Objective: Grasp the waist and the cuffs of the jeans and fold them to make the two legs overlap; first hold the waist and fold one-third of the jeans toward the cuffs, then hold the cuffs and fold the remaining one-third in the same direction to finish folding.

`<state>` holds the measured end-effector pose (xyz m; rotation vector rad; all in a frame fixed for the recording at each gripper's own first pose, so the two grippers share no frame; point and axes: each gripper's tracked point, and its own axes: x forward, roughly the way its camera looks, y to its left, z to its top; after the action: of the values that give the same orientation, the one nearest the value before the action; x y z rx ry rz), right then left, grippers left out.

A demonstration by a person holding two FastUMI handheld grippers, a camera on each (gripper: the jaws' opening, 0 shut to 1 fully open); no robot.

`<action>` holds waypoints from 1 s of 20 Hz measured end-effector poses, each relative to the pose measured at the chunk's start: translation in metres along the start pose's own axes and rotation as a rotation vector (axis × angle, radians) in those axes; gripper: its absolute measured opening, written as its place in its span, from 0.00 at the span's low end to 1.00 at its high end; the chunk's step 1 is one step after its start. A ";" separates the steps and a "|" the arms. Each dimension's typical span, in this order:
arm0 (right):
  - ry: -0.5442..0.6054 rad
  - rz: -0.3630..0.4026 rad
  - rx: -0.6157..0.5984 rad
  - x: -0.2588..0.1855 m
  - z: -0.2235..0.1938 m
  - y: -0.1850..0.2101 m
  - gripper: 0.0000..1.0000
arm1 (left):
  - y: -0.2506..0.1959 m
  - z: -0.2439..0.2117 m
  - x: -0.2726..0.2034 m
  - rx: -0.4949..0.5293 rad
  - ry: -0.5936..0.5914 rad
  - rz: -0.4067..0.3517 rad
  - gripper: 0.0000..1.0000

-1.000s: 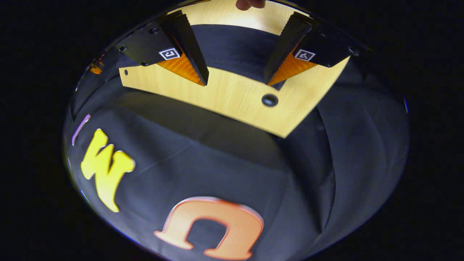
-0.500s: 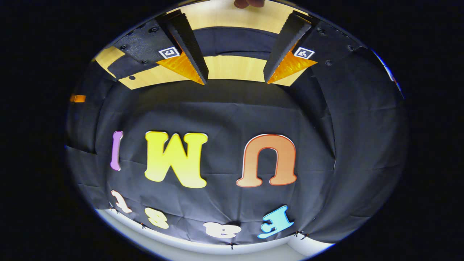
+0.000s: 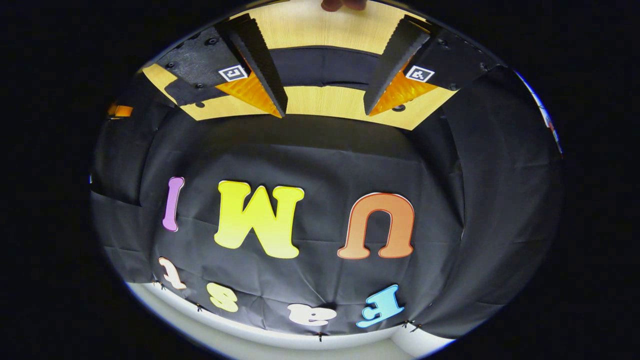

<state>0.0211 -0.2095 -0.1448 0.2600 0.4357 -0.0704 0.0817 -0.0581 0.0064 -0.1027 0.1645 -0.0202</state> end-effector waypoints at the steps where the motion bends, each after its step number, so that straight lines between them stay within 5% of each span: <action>1: 0.008 -0.004 0.013 0.008 -0.003 -0.009 0.96 | -0.003 0.002 -0.001 0.014 -0.004 0.007 1.00; 4: 0.048 -0.022 0.056 0.042 -0.022 -0.041 0.89 | -0.011 0.007 -0.005 0.062 -0.013 0.027 0.98; 5: 0.062 -0.027 0.072 0.055 -0.030 -0.052 0.97 | -0.014 0.007 -0.007 0.066 -0.012 0.041 0.98; 9: 0.147 -0.059 0.152 0.128 -0.073 -0.094 0.90 | -0.027 0.007 -0.014 0.080 -0.005 0.073 0.98; 12: 0.204 -0.106 0.220 0.179 -0.102 -0.126 0.97 | -0.042 0.011 -0.019 0.154 0.002 0.073 0.98; 20: 0.249 -0.113 0.224 0.235 -0.122 -0.144 0.97 | -0.040 0.019 -0.025 0.272 -0.007 0.106 0.97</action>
<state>0.1666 -0.3188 -0.3847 0.4676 0.6921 -0.1999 0.0594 -0.0948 0.0336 0.1777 0.1589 0.0629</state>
